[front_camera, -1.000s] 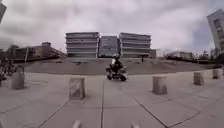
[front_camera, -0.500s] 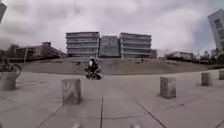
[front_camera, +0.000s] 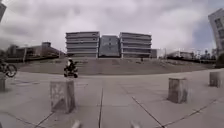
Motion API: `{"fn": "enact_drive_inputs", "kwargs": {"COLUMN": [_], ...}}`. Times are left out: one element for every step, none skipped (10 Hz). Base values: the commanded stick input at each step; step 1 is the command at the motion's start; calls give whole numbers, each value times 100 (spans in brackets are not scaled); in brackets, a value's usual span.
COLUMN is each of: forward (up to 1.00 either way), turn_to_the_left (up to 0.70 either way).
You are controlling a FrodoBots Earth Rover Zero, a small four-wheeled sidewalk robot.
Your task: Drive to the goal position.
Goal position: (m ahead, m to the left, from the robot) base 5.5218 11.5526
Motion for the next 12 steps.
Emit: {"fn": "enact_drive_inputs", "kwargs": {"forward": [70, 70, 70, 70, 70, 70, 70, 70, 70, 70, 70, 70], "turn_to_the_left": [0, 0, 0, 0, 0, 0, 0, 0, 0, 0, 0, 0]}}
